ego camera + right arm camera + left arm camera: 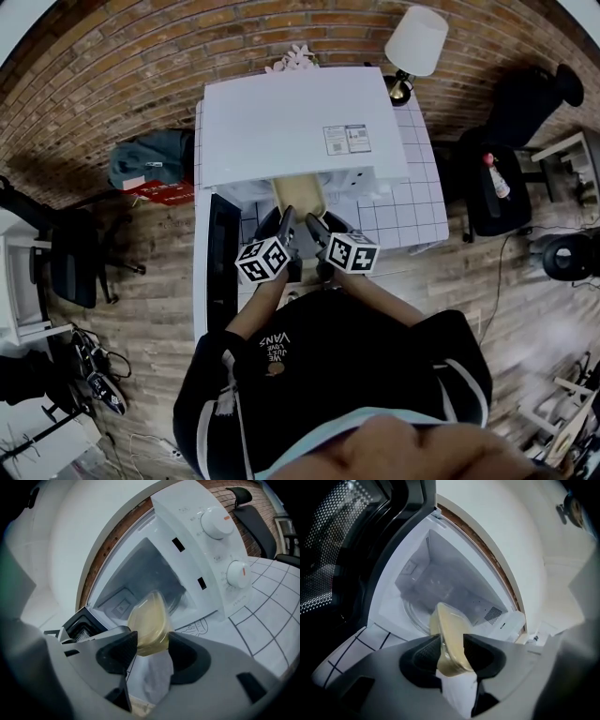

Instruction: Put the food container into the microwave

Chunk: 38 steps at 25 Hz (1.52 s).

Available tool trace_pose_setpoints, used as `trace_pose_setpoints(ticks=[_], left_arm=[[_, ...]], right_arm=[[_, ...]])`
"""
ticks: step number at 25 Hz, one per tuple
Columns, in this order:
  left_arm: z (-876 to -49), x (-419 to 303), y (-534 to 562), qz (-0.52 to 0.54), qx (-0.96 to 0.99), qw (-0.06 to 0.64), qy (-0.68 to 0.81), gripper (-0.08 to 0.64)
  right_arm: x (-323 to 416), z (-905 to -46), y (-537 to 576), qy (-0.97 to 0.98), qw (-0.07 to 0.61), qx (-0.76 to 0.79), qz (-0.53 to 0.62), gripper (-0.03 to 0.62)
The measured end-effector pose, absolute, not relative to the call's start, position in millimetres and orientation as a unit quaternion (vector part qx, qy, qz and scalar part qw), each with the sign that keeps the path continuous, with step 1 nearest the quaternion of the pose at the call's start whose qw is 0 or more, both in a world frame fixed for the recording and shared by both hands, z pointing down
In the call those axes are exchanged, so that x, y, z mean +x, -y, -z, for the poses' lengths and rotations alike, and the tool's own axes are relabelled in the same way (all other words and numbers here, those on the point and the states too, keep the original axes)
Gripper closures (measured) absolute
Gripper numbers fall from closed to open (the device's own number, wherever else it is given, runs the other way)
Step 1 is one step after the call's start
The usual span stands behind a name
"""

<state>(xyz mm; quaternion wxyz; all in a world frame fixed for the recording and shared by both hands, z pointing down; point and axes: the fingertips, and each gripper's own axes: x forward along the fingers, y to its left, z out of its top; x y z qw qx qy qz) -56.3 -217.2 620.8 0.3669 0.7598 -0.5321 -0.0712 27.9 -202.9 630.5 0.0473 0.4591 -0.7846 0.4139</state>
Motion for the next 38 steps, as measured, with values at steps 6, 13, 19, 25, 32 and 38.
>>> trace_pose_setpoints(ticks=[6,13,19,25,32,38], left_arm=[[-622,-57,230,0.070,0.760,0.368,0.532,0.416],[-626,-58,242,0.079,0.753,0.375,0.535,0.413],[-625,-59,248,0.086,0.754,0.368,0.537,0.410],[-624,-55,251,0.092,0.757,0.366,0.533,0.350],[-620,-59,249,0.099,0.756,0.360,0.537,0.324],[-616,-61,244,0.098,0.761,0.352,0.537,0.324]], right_arm=[[27,-630,216,0.788,0.044,0.454,-0.413,0.395],[28,-631,231,0.791,0.041,0.449,-0.413,0.394],[26,-630,237,0.794,0.034,0.441,-0.417,0.394],[25,-627,242,0.798,0.025,0.434,-0.417,0.393],[32,-628,242,0.795,0.020,0.439,-0.418,0.390],[37,-623,240,0.796,0.008,0.442,-0.414,0.388]])
